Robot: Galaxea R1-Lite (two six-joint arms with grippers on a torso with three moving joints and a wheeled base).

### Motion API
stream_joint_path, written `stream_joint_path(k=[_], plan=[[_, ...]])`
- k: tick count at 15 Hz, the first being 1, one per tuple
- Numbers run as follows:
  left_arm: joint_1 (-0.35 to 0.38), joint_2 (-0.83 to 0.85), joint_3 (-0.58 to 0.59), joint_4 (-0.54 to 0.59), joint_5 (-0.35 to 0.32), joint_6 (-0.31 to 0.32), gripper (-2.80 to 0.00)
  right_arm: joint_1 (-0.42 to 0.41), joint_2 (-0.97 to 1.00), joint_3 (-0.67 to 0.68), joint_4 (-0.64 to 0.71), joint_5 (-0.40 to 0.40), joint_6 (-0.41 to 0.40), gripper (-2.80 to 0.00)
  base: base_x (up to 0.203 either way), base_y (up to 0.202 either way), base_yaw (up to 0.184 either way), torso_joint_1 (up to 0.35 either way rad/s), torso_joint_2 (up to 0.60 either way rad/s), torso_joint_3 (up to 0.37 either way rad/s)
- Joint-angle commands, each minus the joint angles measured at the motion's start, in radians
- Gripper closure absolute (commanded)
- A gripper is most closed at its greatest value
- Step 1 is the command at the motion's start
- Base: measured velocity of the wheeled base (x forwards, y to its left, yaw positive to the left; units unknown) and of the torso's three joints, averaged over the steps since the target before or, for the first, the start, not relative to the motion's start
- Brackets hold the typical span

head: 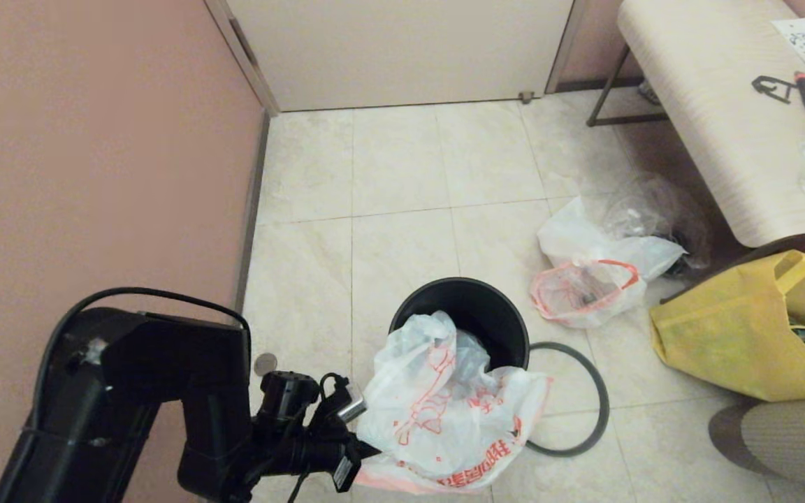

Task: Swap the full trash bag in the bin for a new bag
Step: Put the new garbage bag on the trash can

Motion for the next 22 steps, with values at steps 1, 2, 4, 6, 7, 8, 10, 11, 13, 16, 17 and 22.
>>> stream_joint_path(k=[1, 2, 4, 6, 7, 8, 10, 11, 13, 16, 17, 22], plan=[[-0.003, -0.113, 0.038, 0.055, 0.003, -0.004, 0.0, 0.0, 0.001, 0.0, 0.0, 0.0, -0.001, 0.0, 0.0, 0.0, 0.0, 0.0, 0.0, 0.0], [-0.013, -0.168, 0.056, 0.091, 0.008, -0.027, 0.0, 0.0, 0.001, 0.0, 0.0, 0.0, -0.001, 0.0, 0.0, 0.0, 0.0, 0.0, 0.0, 0.0], [-0.062, -0.269, 0.077, 0.126, 0.065, -0.12, 0.0, 0.0, 0.001, 0.0, 0.0, 0.0, -0.001, 0.0, 0.0, 0.0, 0.0, 0.0, 0.0, 0.0], [-0.134, -0.341, 0.066, 0.146, 0.173, -0.219, 0.0, 0.0, 0.001, 0.0, 0.0, 0.0, -0.001, 0.0, 0.0, 0.0, 0.0, 0.0, 0.0, 0.0], [-0.167, -0.371, 0.048, 0.172, 0.203, -0.255, 0.0, 0.0, 0.001, 0.0, 0.0, 0.0, -0.001, 0.0, 0.0, 0.0, 0.0, 0.0, 0.0, 0.0], [-0.194, -0.401, 0.022, 0.207, 0.222, -0.296, 0.0, 0.0, 0.001, 0.0, 0.0, 0.0, -0.001, 0.0, 0.0, 0.0, 0.0, 0.0, 0.0, 0.0], [-0.237, -0.442, -0.046, 0.274, 0.237, -0.367, 0.0, 0.0, 0.001, 0.0, 0.0, 0.0, -0.007, 0.0, 0.0, 0.0, 0.0, 0.0, 0.0, 0.0], [-0.258, -0.458, -0.079, 0.315, 0.243, -0.398, 0.0, 0.0, 0.001, 0.0, 0.0, 0.0, -0.007, 0.0, 0.0, 0.0, 0.0, 0.0, 0.0, 0.0], [-0.279, -0.468, -0.124, 0.374, 0.251, -0.419, 0.0, 0.0, 0.001, 0.0, 0.0, 0.0, -0.001, 0.0, 0.0, 0.0, 0.0, 0.0, 0.0, 0.0], [-0.283, -0.453, -0.211, 0.387, 0.268, -0.501, 0.0, 0.0, 0.001, 0.0, 0.0, 0.0, -0.002, 0.0, 0.0, 0.0, 0.0, 0.0, 0.0, 0.0], [-0.287, -0.444, -0.257, 0.403, 0.282, -0.536, 0.0, 0.004, 0.001, 0.0, 0.002, 0.0, -0.002, 0.0, 0.0, 0.0, 0.0, 0.0, 0.0, 0.0], [-0.296, -0.406, -0.539, 0.554, 0.347, -0.736, 0.0, 0.001, 0.008, -0.015, 0.018, -0.002, -0.03, 0.0, 0.0, 0.0, 0.0, 0.0, 0.0, 0.0]])
